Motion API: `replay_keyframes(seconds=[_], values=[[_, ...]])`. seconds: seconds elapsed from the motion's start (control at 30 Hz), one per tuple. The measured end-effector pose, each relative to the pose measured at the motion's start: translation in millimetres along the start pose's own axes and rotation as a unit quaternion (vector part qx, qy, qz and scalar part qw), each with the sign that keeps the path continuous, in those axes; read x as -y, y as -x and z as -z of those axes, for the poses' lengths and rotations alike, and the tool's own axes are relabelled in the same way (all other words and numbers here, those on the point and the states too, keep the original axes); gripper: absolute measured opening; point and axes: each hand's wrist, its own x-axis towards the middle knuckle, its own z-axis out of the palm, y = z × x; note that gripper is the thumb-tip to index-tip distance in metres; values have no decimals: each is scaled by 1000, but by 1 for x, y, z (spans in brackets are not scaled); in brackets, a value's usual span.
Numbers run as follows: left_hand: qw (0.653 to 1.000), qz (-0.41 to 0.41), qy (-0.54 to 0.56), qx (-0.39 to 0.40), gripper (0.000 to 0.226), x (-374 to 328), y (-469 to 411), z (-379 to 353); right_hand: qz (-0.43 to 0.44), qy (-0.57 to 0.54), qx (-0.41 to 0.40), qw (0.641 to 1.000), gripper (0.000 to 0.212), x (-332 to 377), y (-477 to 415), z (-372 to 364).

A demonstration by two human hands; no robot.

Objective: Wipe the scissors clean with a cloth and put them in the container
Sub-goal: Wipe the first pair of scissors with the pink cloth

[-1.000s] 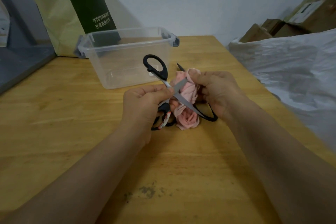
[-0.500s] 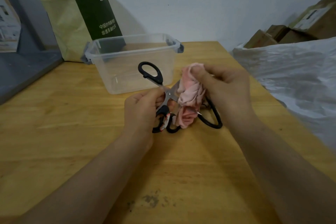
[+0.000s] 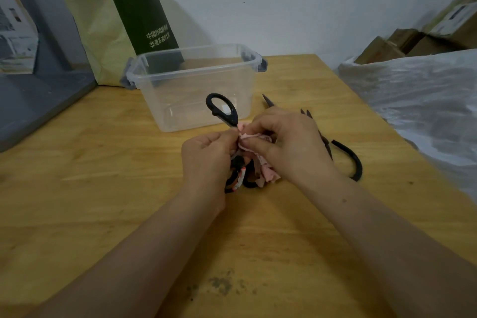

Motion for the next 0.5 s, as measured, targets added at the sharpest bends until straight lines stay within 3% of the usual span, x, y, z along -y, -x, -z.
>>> replay_keyframes(seconds=[0.13,0.37,0.5], values=[[1000,18,-7,-13,28,1,-1,-1,32,-16,26,999,9,0,3,-1],[1000,22,-13,8,50,0,4,-2,-65,-16,-15,998,9,-7,-3,6],[1000,21,-18,-8,30,-2,1,0,-12,-9,51,999,24,3,3,2]])
